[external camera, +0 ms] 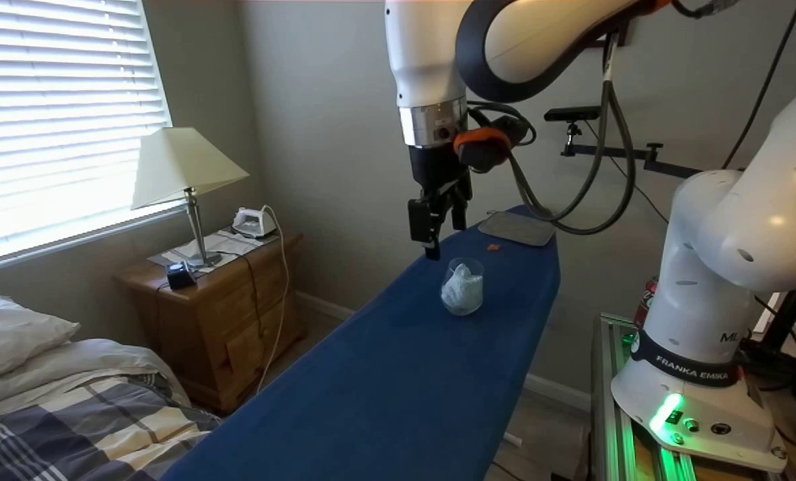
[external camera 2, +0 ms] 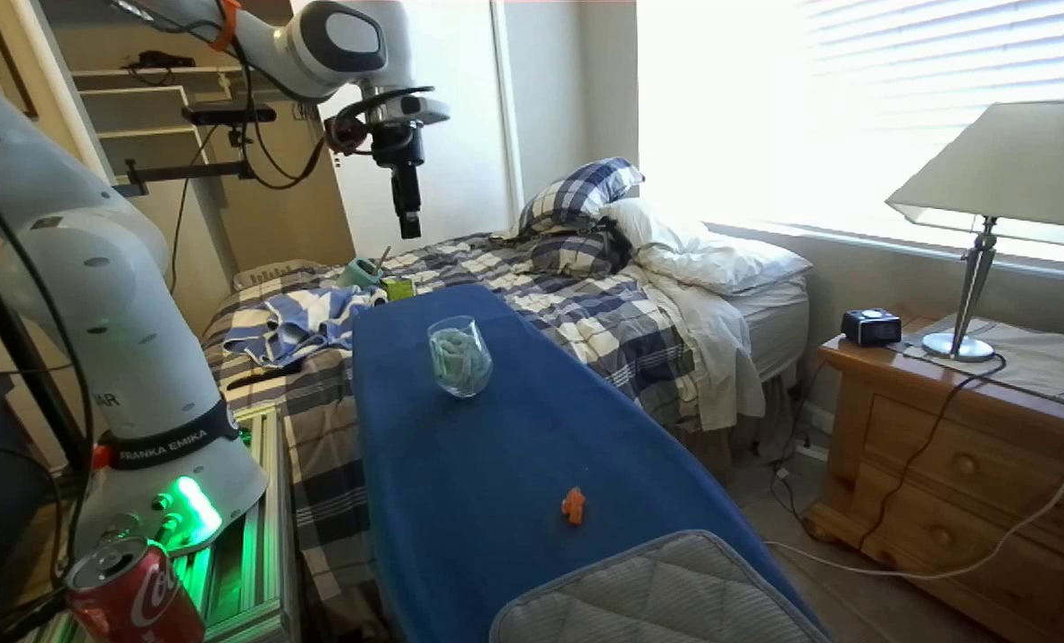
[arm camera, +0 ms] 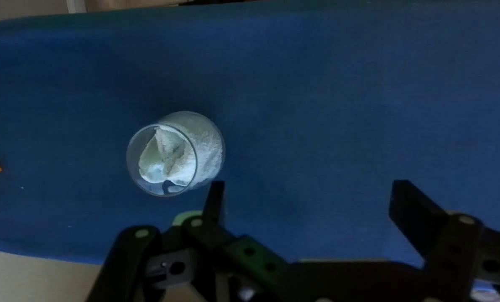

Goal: Shift the towel from the glass to the ironing board

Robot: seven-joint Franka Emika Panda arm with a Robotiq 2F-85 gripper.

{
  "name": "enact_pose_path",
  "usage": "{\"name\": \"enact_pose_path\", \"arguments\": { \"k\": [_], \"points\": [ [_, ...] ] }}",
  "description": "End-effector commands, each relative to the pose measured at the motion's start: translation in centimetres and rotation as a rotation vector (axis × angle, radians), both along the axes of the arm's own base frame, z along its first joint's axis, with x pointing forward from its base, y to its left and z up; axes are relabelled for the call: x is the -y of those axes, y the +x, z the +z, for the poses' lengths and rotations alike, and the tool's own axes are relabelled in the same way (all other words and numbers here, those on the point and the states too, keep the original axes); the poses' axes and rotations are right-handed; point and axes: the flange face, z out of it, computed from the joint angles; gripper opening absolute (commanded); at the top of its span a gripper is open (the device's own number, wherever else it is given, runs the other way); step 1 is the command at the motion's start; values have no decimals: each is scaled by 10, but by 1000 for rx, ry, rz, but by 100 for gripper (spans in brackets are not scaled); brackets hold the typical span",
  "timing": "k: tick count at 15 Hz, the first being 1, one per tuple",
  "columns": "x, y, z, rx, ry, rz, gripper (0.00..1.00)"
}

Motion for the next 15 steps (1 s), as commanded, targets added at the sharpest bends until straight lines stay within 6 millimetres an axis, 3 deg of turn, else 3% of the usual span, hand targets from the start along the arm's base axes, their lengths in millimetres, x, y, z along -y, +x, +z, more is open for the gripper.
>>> {"name": "enact_pose_path", "arguments": {
  "k": [1,5,6,8,15],
  "points": [
    [58,11,-12,-38,-9,-134,100],
    [116,16,-25,-36,15,-255,100],
    [124,16,-29,-35,28,-272,75],
    [129,14,-37,-32,44,-281,66],
    [136,0,-69,-37,48,-284,16]
  ]
}}
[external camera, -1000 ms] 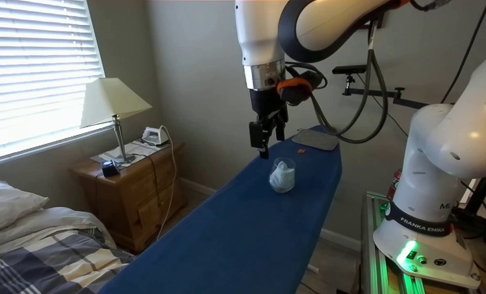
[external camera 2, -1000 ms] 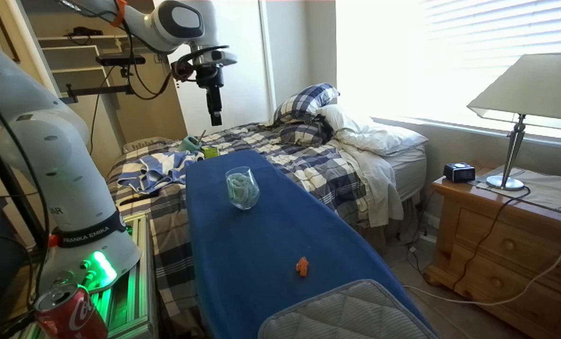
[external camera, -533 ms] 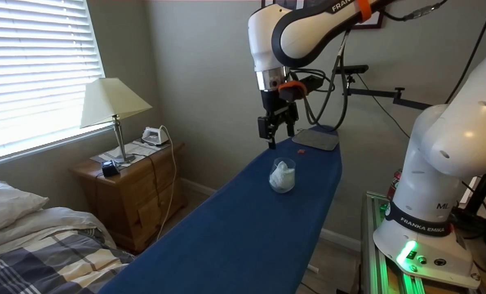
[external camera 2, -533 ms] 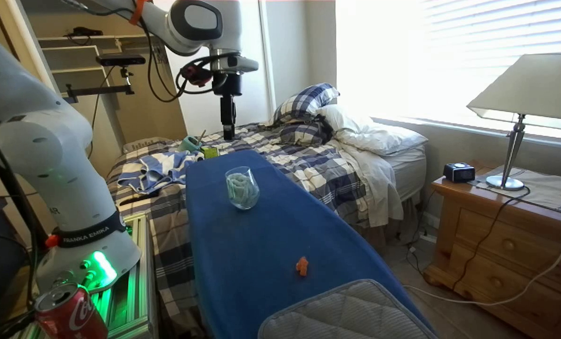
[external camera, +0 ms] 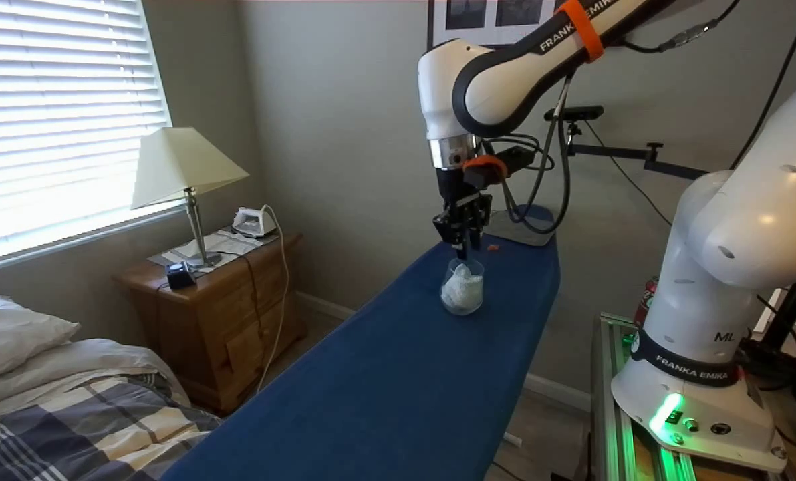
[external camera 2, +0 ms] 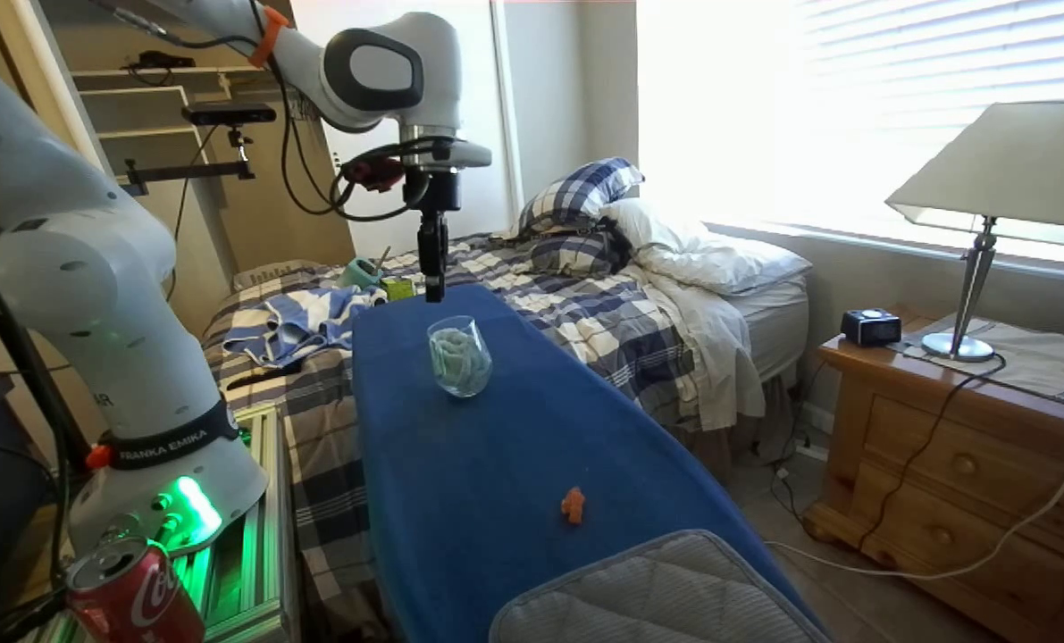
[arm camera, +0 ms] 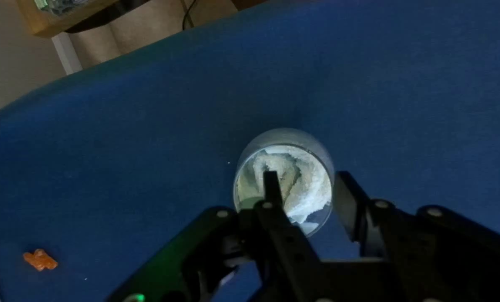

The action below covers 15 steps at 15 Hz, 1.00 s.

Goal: Shift the towel from the glass to the ironing board

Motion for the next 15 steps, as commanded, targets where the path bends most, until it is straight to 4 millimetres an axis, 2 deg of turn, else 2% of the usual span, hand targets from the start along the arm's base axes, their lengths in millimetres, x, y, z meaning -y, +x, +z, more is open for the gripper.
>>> {"name": "enact_pose_path", "arguments": {
  "k": [1,2,3,6,9,10,15],
  "points": [
    [9,-7,-11,18,0,-12,9],
    [12,-8,-12,23,3,-16,3],
    [13,-8,-14,27,9,-20,2],
    [17,-6,-20,56,10,-25,10],
    [21,-5,-27,71,12,-31,13],
    [22,-5,-30,79,12,-33,11],
    [26,-1,-41,110,19,-44,12]
  ]
}}
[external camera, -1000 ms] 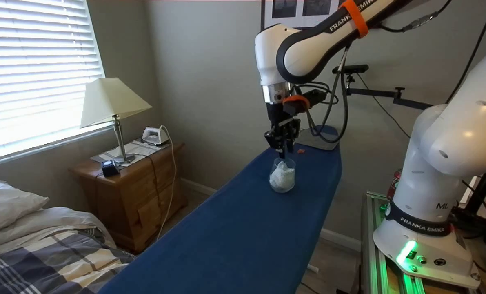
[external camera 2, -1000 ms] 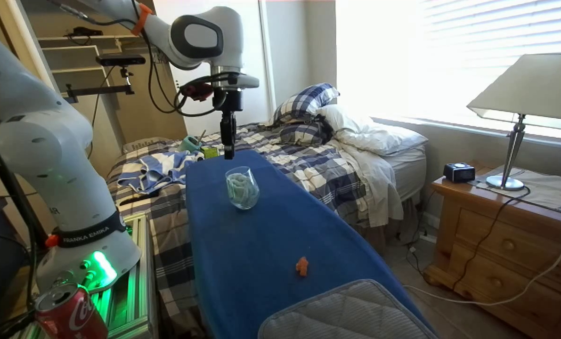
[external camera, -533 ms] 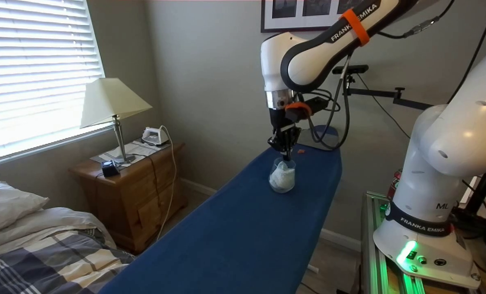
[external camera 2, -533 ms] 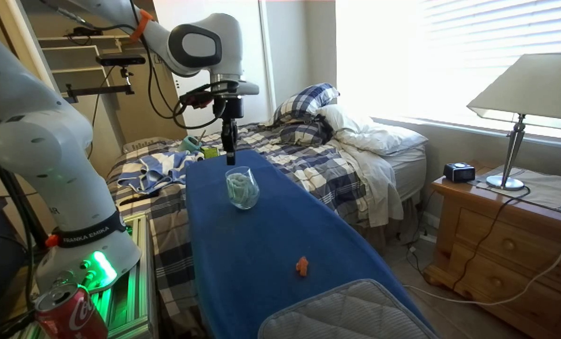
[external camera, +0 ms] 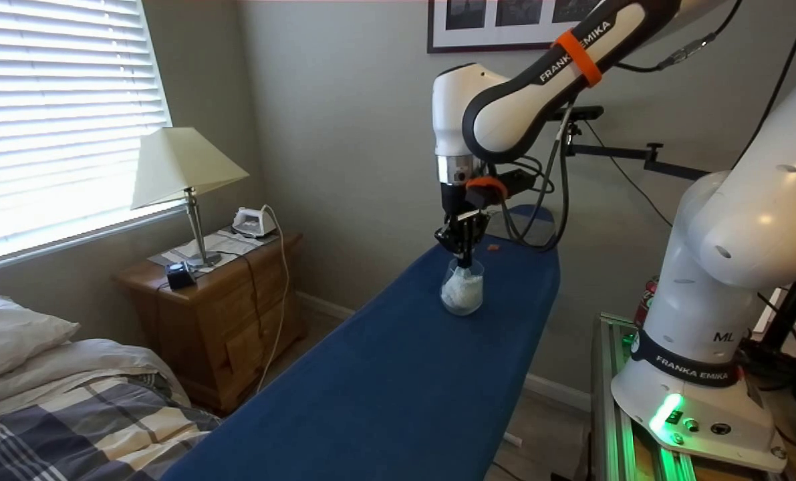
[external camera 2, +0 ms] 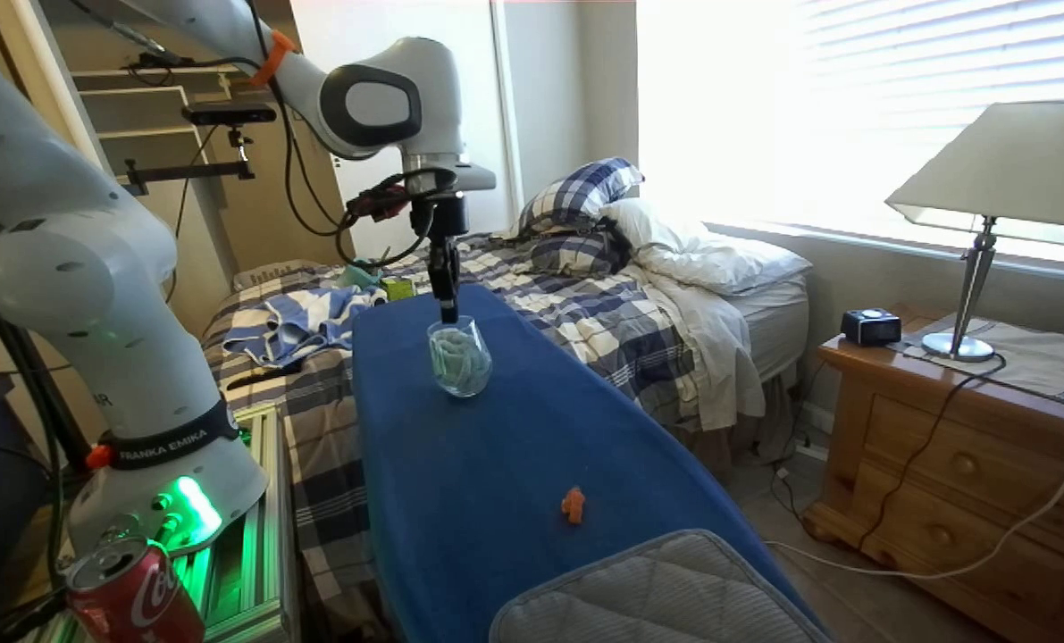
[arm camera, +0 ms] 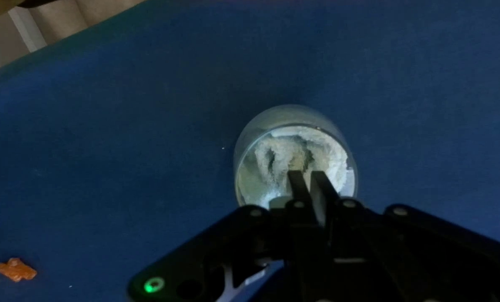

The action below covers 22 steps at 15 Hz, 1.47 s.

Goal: Shift the towel from the glass to the ironing board

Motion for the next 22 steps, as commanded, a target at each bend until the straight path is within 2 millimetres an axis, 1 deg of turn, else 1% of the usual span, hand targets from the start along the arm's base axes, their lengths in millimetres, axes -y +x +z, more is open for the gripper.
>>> {"name": "enact_pose_path", "arguments": {
  "k": [1,4,5,7,12,20,22],
  "points": [
    [9,3,-11,23,-2,-12,13],
    [12,5,-16,32,4,-19,13],
    [12,6,-18,33,5,-20,16],
    [12,8,-19,38,9,-21,17],
    [12,9,-19,45,15,-21,23],
    [9,13,-18,62,30,-35,20],
    [8,13,-19,61,34,-38,21]
  ]
}}
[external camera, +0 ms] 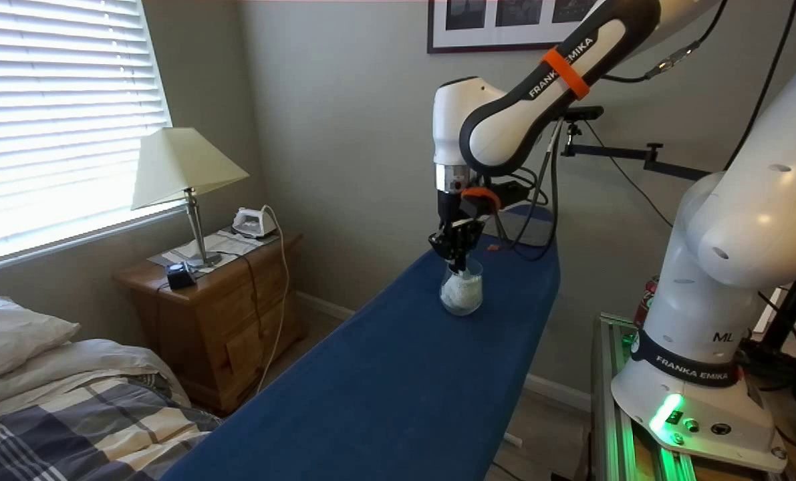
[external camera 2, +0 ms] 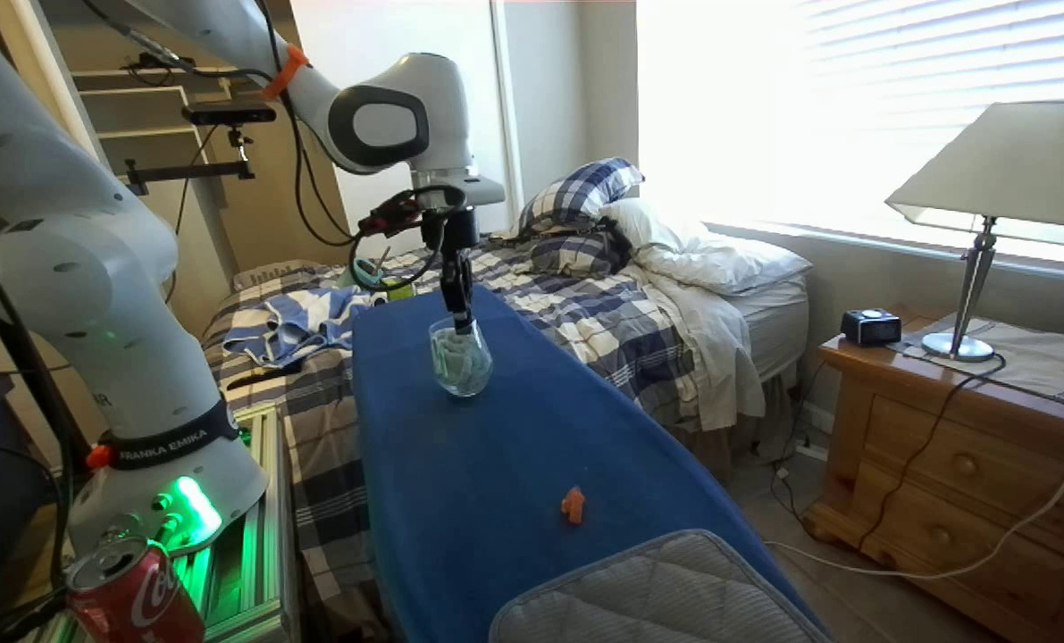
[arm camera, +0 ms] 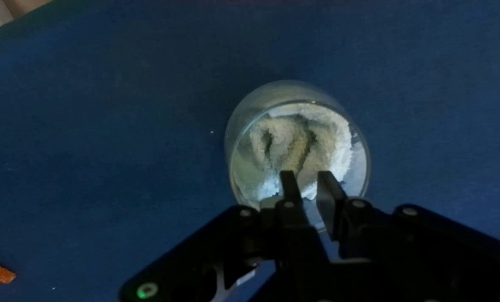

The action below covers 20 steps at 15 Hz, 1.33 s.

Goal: Shift the towel from the glass to the ironing board

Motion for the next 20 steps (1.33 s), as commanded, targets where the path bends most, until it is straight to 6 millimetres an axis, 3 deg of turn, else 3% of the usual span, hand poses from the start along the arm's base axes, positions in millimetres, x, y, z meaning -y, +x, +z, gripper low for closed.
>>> {"name": "enact_pose_path", "arguments": {
  "k": [1,16,19,20],
  "points": [
    [-1,4,-2,11,24,-16,22],
    [0,1,-20,-12,45,-58,28],
    [-1,2,-25,-21,47,-60,25],
    [-1,2,-26,-23,46,-60,20]
  ]
}}
